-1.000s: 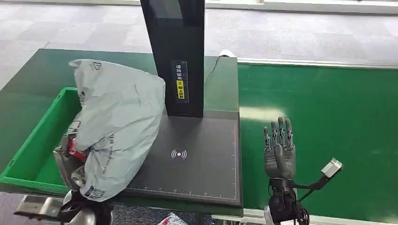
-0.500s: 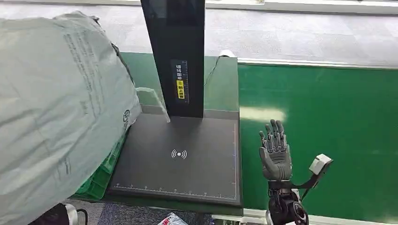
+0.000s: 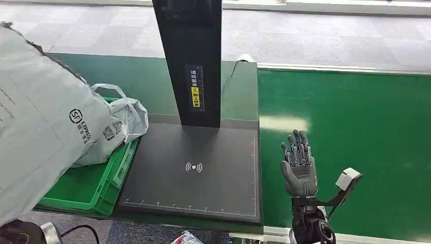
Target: Moved the parcel from conveyor to table for the left to box.
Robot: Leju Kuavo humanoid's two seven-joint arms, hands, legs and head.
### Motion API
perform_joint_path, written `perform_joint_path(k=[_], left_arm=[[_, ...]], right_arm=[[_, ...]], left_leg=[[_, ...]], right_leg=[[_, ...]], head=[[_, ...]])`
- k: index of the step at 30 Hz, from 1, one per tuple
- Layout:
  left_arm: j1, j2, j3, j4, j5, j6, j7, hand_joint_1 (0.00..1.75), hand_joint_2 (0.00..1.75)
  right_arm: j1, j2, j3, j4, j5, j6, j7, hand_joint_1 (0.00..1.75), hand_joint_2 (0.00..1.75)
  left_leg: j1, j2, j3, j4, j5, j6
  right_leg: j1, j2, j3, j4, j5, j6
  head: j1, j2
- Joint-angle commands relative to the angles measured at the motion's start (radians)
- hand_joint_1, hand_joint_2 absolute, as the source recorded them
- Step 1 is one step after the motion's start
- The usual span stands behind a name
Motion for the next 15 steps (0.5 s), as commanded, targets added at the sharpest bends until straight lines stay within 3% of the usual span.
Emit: perform_joint_path(k=[1, 9, 12, 15], left_arm=[[-0.071, -0.047, 0.233, 0.054, -0.087, 0.044, 0.001, 1.75, 1.75], [-0.071, -0.047, 0.233, 0.054, -0.087, 0.044, 0.001, 1.75, 1.75], [-0.132, -0.063, 0.279, -0.032, -0.355, 0.187, 0.001, 1.75, 1.75], [-0.073, 0.111, 0.042, -0.056, -0.637, 0.576, 0.001, 1.75, 1.75]], right_arm=[[0.005, -0.007, -0.009, 0.002, 0.001, 0.002, 0.007, 0.00, 1.75], [0.005, -0.007, -0.009, 0.002, 0.001, 0.002, 0.007, 0.00, 1.75], [0.003, -0.002, -0.003, 0.001, 0.008, 0.002, 0.019, 0.00, 1.75], [-0.001, -0.003, 0.007, 0.003, 0.011, 0.005, 0.025, 0.00, 1.75]], left_leg=[[0.000, -0.003, 0.000, -0.001, 0.001, 0.001], [0.000, -0.002, 0.000, 0.000, 0.000, 0.001], [0.000, -0.002, -0.001, 0.000, 0.000, 0.000], [0.001, -0.003, -0.002, 0.001, 0.000, 0.000]], right_leg=[[0.000, 0.003, 0.000, -0.001, 0.001, -0.001], [0.000, 0.002, 0.000, 0.000, 0.000, -0.001], [0.000, 0.002, -0.001, 0.000, 0.000, -0.001], [0.001, 0.002, -0.001, 0.000, 0.000, -0.001]], head=[[0.000, 0.000], [0.000, 0.000], [0.000, 0.000], [0.000, 0.000]])
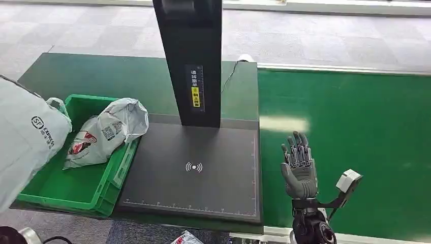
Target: Moved the parcel from conveyor to table for the left to box.
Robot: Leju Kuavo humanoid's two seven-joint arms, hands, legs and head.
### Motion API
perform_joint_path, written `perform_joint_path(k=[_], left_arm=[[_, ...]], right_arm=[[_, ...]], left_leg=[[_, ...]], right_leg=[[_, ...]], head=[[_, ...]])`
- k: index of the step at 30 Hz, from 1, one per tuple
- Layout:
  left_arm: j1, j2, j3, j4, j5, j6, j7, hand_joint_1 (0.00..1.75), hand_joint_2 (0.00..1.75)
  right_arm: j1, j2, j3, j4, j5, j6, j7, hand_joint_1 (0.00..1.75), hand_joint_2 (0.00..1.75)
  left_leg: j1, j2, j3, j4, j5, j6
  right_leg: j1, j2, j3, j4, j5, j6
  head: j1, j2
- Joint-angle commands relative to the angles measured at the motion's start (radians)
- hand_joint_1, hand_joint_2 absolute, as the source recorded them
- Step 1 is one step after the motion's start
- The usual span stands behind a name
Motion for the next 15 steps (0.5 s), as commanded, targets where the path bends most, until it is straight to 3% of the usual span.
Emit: perform_joint_path(k=[1, 2, 6, 15], left_arm=[[0.030, 0.260, -0.308, 0.000, -0.540, 0.677, 0.001, 1.75, 1.75], [0.033, 0.290, -0.339, 0.057, -0.627, 0.738, 0.001, 1.75, 1.75], [-0.005, 0.263, -0.304, 0.175, -0.826, 0.738, 0.001, 1.75, 1.75], [-0.012, 0.261, -0.301, 0.198, -0.847, 0.738, 0.001, 1.75, 1.75]], right_arm=[[-0.013, -0.003, 0.010, 0.012, 0.009, 0.002, 0.018, 0.00, 1.75], [-0.013, -0.003, 0.013, 0.012, 0.009, 0.002, 0.019, 0.00, 1.75], [-0.010, -0.005, 0.020, 0.014, 0.010, 0.006, 0.021, 0.00, 1.75], [-0.008, -0.004, 0.018, 0.012, 0.010, 0.007, 0.021, 0.00, 1.75]], left_leg=[[0.001, -0.003, -0.002, 0.001, 0.000, 0.000], [0.001, -0.004, -0.001, 0.000, 0.001, 0.000], [0.000, -0.006, 0.001, -0.001, 0.001, 0.000], [0.000, -0.003, 0.001, -0.001, 0.001, 0.000]], right_leg=[[0.001, 0.003, -0.002, 0.000, 0.001, -0.001], [0.001, 0.001, -0.001, 0.000, 0.000, -0.001], [0.000, -0.001, 0.001, -0.001, 0.000, -0.001], [0.000, 0.000, 0.001, -0.001, 0.000, -0.001]], head=[[0.000, 0.000], [0.000, 0.000], [0.000, 0.000], [0.000, 0.000]])
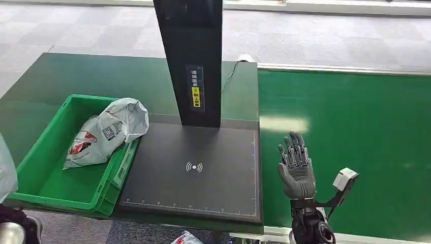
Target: Moved the parcel from conveyor to table for the left to box.
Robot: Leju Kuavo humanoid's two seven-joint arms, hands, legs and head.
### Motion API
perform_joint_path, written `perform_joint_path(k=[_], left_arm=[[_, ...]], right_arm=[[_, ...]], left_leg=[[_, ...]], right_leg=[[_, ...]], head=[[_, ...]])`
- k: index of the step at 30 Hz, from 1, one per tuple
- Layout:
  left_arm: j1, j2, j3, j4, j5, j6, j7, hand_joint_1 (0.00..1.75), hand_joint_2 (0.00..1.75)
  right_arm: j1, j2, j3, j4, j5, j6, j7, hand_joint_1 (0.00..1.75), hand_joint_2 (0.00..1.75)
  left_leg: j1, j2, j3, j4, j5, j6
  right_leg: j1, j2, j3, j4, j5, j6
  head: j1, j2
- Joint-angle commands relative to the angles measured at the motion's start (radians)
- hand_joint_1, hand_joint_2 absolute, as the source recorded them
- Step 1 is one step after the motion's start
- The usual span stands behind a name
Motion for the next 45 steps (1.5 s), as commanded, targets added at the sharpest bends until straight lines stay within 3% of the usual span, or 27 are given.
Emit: perform_joint_path(k=[1, 4, 10, 17, 29, 41, 42, 43, 45], left_arm=[[-0.023, 0.036, -0.045, 0.201, -0.124, 0.040, 0.001, 1.75, 1.75], [-0.060, 0.031, -0.075, 0.300, -0.215, 0.040, 0.001, 1.75, 1.75], [-0.122, 0.122, -0.189, 0.503, -0.352, 0.012, 0.165, 1.75, 1.75], [-0.227, 0.191, -0.308, 0.744, -0.376, -0.079, 0.219, 1.75, 1.75], [-0.237, 0.207, -0.327, 0.765, -0.388, -0.083, 0.235, 1.75, 1.75], [-0.319, 0.246, -0.413, 1.016, -0.421, -0.134, 0.293, 1.75, 1.75], [-0.329, 0.241, -0.412, 1.031, -0.397, -0.183, 0.325, 1.68, 1.75], [-0.332, 0.239, -0.412, 1.033, -0.392, -0.187, 0.331, 0.00, 1.75], [-0.344, 0.228, -0.396, 1.025, -0.353, -0.199, 0.369, 0.00, 1.75]], right_arm=[[-0.007, 0.000, 0.006, 0.010, -0.001, 0.001, 0.004, 0.00, 1.75], [-0.007, 0.004, 0.003, 0.009, 0.001, 0.003, 0.007, 0.00, 1.75], [-0.008, -0.005, 0.010, 0.018, 0.002, 0.007, 0.010, 0.00, 1.75], [-0.059, -0.022, 0.023, 0.087, -0.021, 0.025, 0.016, 0.00, 1.75], [-0.060, -0.025, 0.027, 0.087, -0.027, 0.026, 0.016, 0.00, 1.75], [-0.079, -0.053, 0.031, 0.130, -0.073, 0.025, 0.015, 0.00, 1.75], [-0.066, -0.048, 0.025, 0.124, -0.074, 0.026, 0.013, 0.00, 1.75], [-0.059, -0.046, 0.023, 0.121, -0.074, 0.028, 0.011, 0.00, 1.75], [-0.044, -0.040, 0.014, 0.111, -0.069, 0.031, 0.006, 0.00, 1.75]], left_leg=[[0.000, -0.004, 0.000, -0.002, 0.001, 0.001], [0.000, -0.008, 0.001, -0.003, 0.003, 0.001], [0.000, -0.007, 0.000, -0.002, 0.003, 0.001], [0.000, -0.005, 0.001, -0.001, 0.002, 0.001], [0.000, -0.003, -0.001, -0.001, 0.001, 0.000], [0.001, -0.005, -0.001, -0.002, 0.003, 0.001], [0.001, -0.006, -0.001, -0.002, 0.003, 0.001], [0.001, -0.008, -0.002, -0.004, 0.005, 0.002], [0.000, -0.005, 0.001, -0.001, 0.002, 0.000]], right_leg=[[0.000, 0.003, 0.000, -0.001, 0.001, -0.001], [0.000, 0.000, 0.001, -0.002, 0.001, -0.001], [0.000, 0.000, 0.001, -0.002, 0.001, -0.001], [0.000, 0.000, 0.001, -0.001, 0.001, -0.001], [0.000, 0.002, 0.000, -0.001, 0.001, -0.001], [0.001, 0.003, 0.000, -0.003, 0.002, -0.001], [0.001, 0.003, 0.000, -0.003, 0.003, -0.002], [0.001, 0.006, -0.001, -0.006, 0.005, -0.002], [0.000, 0.000, 0.002, -0.001, 0.001, -0.001]], head=[[0.000, 0.000], [0.000, 0.000], [0.000, 0.000], [0.000, 0.000], [0.000, 0.000], [0.000, 0.000], [0.000, 0.000], [0.000, 0.000], [0.000, 0.000]])
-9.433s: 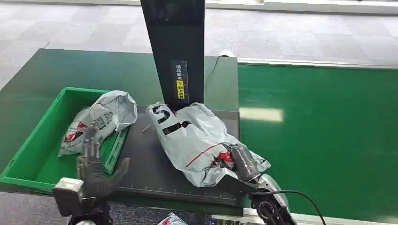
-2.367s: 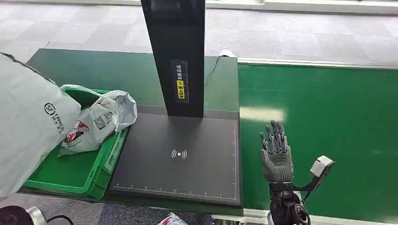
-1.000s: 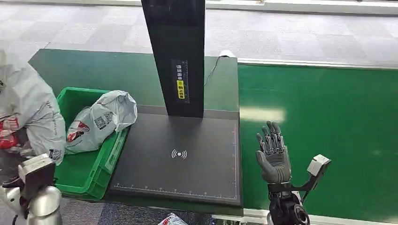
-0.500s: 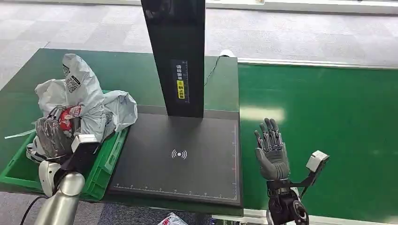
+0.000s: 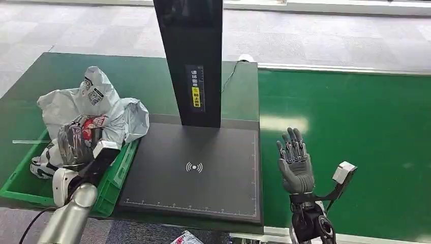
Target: Moved the parcel from conveyor to table for the left to box.
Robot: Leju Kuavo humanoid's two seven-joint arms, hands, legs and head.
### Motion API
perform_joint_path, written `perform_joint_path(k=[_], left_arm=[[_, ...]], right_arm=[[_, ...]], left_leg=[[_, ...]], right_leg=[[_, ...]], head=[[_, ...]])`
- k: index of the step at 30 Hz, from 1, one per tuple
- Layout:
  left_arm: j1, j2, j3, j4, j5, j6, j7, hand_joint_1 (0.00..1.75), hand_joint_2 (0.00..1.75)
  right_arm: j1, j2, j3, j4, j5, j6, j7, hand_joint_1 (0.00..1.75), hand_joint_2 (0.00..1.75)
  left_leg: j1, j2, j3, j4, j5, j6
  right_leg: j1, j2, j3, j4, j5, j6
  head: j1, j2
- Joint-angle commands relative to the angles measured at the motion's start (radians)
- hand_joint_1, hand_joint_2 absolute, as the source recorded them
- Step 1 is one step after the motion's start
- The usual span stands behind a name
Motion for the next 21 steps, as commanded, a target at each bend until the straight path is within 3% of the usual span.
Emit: perform_joint_path(k=[1, 21], left_arm=[[-0.078, 0.001, -0.041, 0.167, 0.087, -0.101, 0.105, 0.00, 1.75], [-0.074, 0.008, -0.047, 0.141, 0.094, -0.117, 0.120, 0.00, 1.75]], right_arm=[[0.019, -0.008, -0.008, 0.043, -0.005, 0.005, -0.009, 0.00, 1.75], [0.023, -0.007, -0.011, 0.036, -0.004, 0.005, -0.009, 0.00, 1.75]], left_leg=[[0.000, -0.005, 0.001, -0.002, 0.002, 0.001], [0.000, -0.002, 0.001, -0.001, 0.002, 0.000]], right_leg=[[0.000, 0.002, 0.001, -0.002, 0.002, -0.001], [0.001, 0.002, 0.001, -0.001, 0.001, -0.001]], head=[[0.000, 0.000], [0.001, 0.000]])
